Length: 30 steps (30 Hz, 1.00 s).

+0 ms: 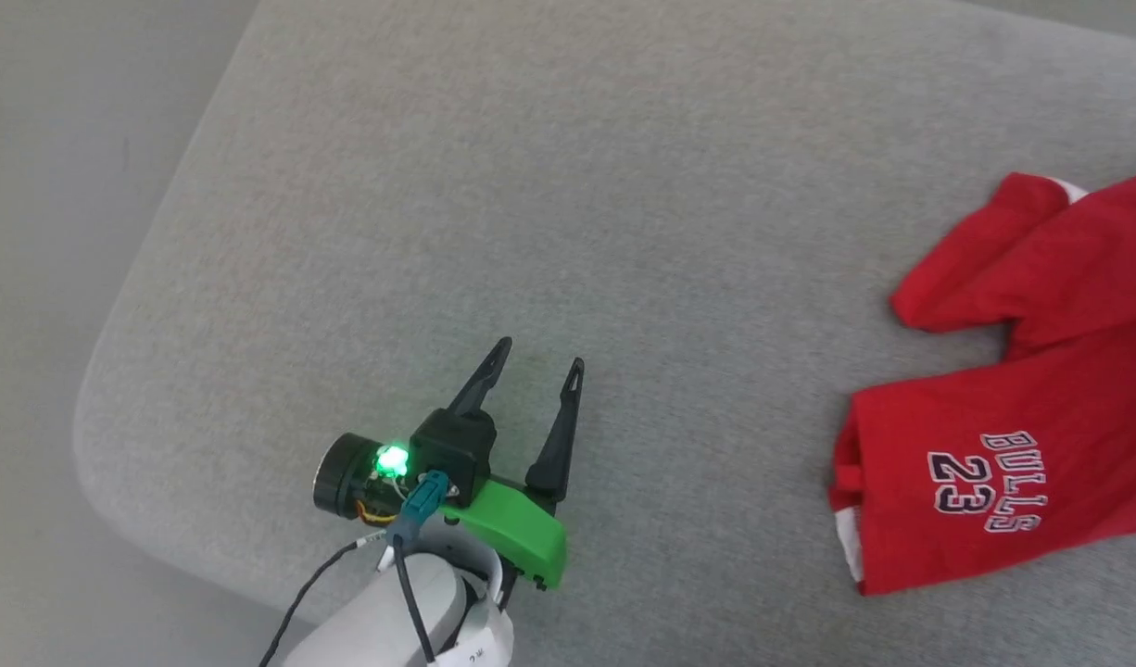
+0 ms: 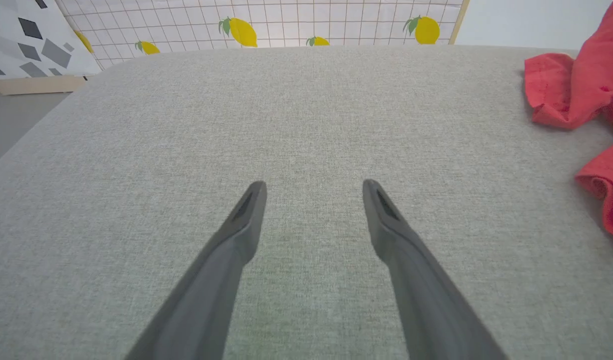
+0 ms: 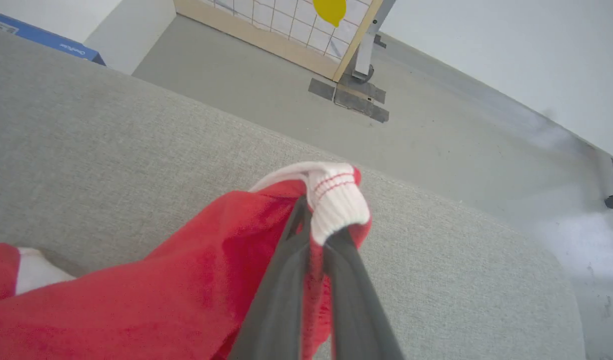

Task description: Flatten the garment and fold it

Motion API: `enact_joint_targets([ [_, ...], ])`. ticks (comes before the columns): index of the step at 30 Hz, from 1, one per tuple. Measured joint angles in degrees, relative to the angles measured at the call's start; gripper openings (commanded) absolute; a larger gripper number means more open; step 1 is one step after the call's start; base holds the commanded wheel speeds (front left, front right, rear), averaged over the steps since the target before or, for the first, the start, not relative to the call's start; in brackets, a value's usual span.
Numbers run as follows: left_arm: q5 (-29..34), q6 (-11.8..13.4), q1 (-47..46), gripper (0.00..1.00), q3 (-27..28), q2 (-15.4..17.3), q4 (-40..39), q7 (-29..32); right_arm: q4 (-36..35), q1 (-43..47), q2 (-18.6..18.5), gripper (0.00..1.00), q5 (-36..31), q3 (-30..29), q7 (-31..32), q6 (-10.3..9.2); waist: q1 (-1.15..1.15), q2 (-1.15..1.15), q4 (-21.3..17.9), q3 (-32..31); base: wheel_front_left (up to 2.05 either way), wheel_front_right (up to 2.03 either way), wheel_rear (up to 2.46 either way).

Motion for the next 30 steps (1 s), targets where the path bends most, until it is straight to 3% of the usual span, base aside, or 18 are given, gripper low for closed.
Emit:
enact_joint_targets([
  [1,0.03,-0.01,0.01,1.00,0.14,-0.04,0.12,0.00,0.97,0.03,0.27,0.05,0.00,0.88,0.01,0.00,0.00,0.00,0.34,0.30,0.00,0.00,0.00],
  [2,0.03,-0.02,0.01,1.00,0.31,-0.12,0.29,0.00,1.74,0.13,0.52,1.00,0.02,2.01,-0.12,0.00,0.00,0.00,0.61,0.55,0.00,0.00,0.00],
  [10,0.04,-0.55,-0.06,1.00,2.41,-0.55,0.94,-0.08,4.53,1.31,1.53,1.00,4.39,7.78,-6.28,0.00,0.00,0.00,0.04,-0.69,0.00,0.00,0.00],
  [19,-0.90,-0.69,-0.18,1.00,6.08,1.67,-0.43,-0.07,-1.94,5.59,1.16,1.00,16.80,18.25,-22.78,0.00,-0.01,0.00,-4.70,-6.56,0.00,0.00,0.00],
  [25,-1.96,-0.19,0.53,1.00,7.14,3.09,-2.27,0.31,-7.21,13.51,0.78,1.00,21.78,19.93,-32.54,0.00,-0.01,0.00,-9.00,-10.24,0.00,0.00,0.00],
  [30,-3.09,0.41,2.03,1.00,7.36,4.44,-3.77,1.24,-11.57,21.86,2.31,1.00,22.46,16.97,-38.43,0.01,-0.01,0.00,-12.53,-12.59,0.00,0.00,0.00],
])
